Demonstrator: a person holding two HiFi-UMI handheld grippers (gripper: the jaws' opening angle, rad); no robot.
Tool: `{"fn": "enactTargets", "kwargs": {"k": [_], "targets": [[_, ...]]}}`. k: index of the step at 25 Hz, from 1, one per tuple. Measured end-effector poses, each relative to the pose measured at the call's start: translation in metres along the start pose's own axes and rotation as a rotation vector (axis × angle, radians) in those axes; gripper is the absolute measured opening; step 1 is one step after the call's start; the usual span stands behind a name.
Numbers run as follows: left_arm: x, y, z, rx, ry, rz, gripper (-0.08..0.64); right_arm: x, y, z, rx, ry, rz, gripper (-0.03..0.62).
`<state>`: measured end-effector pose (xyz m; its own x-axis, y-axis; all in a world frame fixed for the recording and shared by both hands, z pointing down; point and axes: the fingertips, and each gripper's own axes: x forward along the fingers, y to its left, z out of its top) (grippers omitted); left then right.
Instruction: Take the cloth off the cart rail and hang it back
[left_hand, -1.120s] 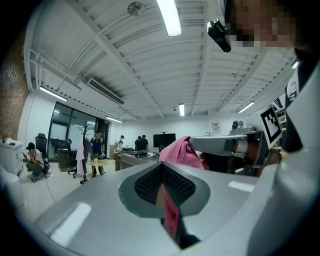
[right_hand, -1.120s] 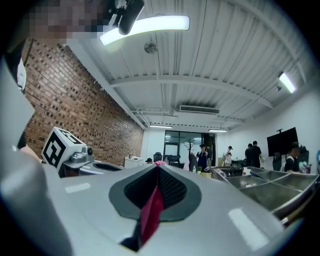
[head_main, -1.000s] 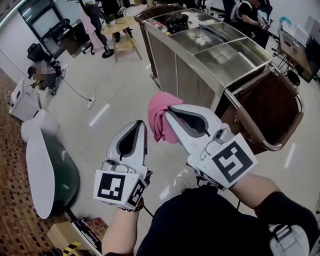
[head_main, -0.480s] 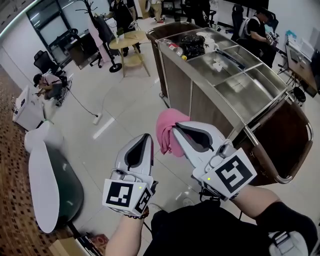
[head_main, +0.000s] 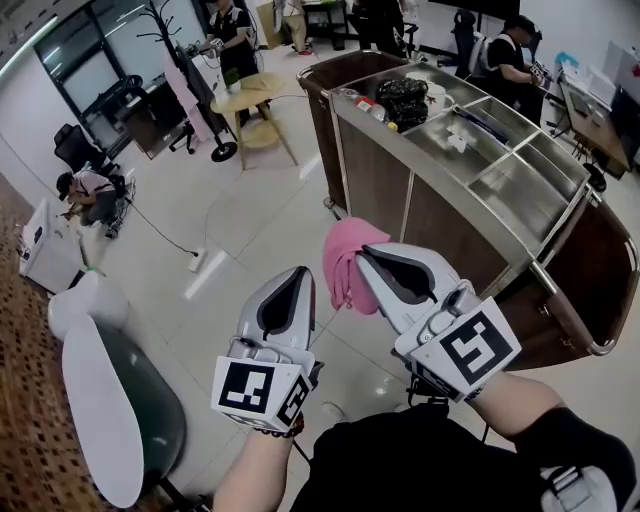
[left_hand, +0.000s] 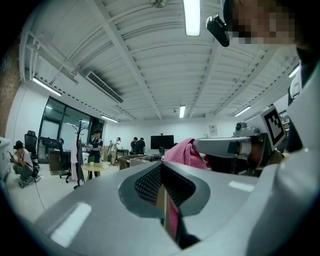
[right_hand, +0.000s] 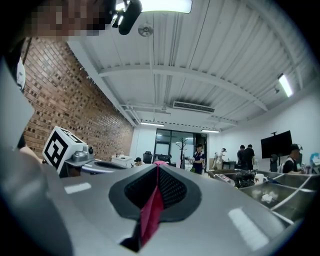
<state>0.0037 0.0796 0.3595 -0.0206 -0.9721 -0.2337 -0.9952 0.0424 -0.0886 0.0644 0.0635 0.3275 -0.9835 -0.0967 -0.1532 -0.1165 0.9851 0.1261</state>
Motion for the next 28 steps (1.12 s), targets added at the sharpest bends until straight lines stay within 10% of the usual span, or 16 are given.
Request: {"fn": "enactTargets", "kwargs": {"k": [14,28], "targets": [[-0.069,0.124,0.018,-0.012,0.013,-0.085,0.000,0.107,0.092,0.014,0.014,0.060,-0.095,0.006],[-0.028,0.199,-0.019,-0.053,0.013,-0.107,0.000,0.180,0.052,-0.017,0.020,0.060,-0.148,0.007]]}}
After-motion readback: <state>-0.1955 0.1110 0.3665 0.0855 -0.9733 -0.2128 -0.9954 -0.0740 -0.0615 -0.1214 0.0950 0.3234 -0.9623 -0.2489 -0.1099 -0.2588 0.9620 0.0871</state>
